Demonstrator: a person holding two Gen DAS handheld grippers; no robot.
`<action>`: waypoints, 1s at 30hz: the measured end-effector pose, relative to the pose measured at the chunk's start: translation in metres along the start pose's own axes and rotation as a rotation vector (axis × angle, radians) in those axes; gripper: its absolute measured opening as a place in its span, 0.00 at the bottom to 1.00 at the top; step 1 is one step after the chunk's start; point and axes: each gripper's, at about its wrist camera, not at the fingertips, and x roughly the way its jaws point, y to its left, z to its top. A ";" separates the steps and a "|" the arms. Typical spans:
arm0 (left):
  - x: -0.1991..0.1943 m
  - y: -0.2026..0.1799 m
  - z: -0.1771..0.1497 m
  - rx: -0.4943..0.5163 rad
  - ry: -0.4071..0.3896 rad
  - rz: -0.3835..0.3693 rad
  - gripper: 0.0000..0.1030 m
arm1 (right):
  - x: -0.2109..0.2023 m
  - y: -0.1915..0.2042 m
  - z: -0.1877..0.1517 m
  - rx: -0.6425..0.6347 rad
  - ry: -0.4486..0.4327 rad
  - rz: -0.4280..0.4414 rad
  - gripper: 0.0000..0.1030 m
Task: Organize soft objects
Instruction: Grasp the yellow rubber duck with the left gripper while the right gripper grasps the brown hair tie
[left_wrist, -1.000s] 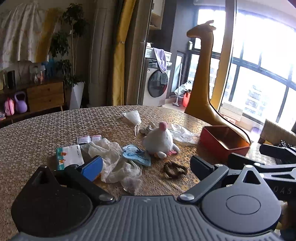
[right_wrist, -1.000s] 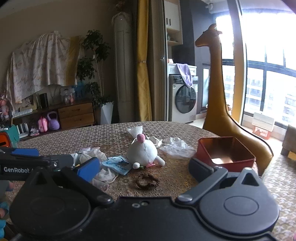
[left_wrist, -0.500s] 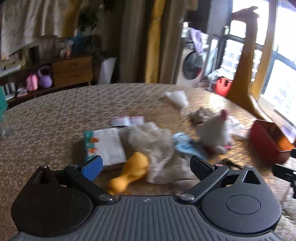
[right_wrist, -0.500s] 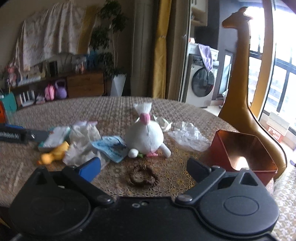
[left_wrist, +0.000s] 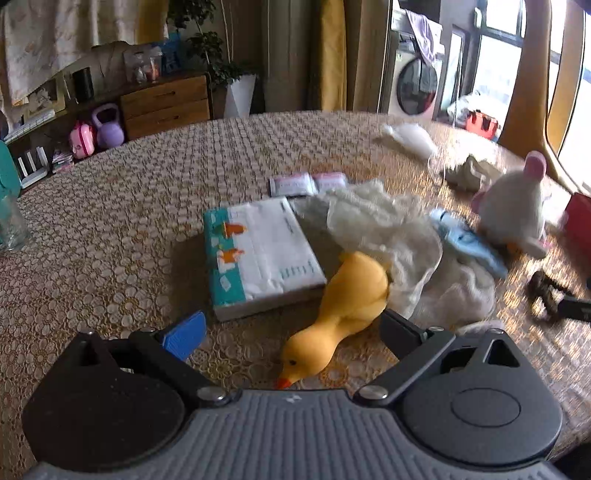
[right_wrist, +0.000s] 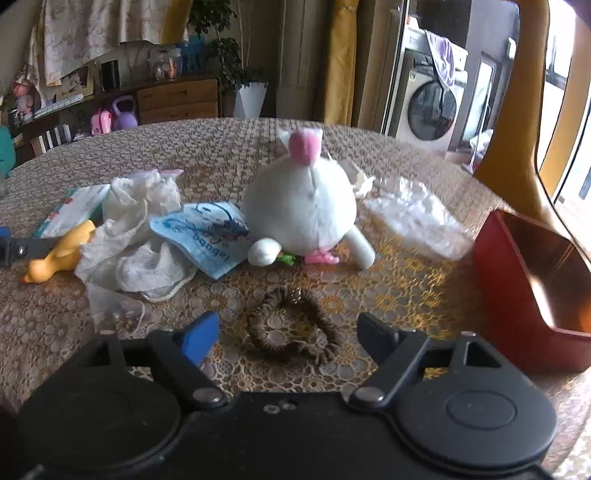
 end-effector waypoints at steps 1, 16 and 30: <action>0.003 0.001 -0.001 0.002 0.005 -0.004 0.97 | 0.004 -0.001 -0.001 0.011 0.009 0.001 0.79; 0.023 -0.018 -0.001 0.116 0.036 -0.103 0.66 | 0.032 -0.012 -0.002 0.095 0.072 0.002 0.77; 0.022 -0.021 0.002 0.121 0.046 -0.085 0.37 | 0.029 0.003 -0.004 0.047 0.047 -0.006 0.31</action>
